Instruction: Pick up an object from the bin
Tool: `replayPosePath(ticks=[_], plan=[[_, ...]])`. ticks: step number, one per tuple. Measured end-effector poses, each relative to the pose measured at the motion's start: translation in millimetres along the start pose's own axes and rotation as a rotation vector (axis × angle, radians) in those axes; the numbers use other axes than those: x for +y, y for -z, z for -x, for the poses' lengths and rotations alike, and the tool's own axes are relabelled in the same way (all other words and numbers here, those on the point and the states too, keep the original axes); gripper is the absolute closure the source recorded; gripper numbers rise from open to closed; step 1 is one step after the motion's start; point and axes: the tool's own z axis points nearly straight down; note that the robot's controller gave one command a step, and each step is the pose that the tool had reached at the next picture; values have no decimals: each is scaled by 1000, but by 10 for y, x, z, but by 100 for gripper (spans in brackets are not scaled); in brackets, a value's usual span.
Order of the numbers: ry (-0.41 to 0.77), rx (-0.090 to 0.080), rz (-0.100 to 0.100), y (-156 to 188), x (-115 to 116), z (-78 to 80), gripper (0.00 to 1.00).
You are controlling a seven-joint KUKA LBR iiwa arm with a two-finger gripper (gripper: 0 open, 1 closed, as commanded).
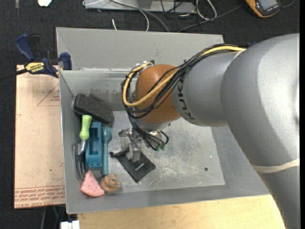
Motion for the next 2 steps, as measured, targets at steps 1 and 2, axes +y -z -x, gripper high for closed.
replayPosePath(ticks=[1, 2], plan=[[0, 0, 0, 0, 0, 0, 100], [0, 7, 0, 194, 1, -22, 100]])
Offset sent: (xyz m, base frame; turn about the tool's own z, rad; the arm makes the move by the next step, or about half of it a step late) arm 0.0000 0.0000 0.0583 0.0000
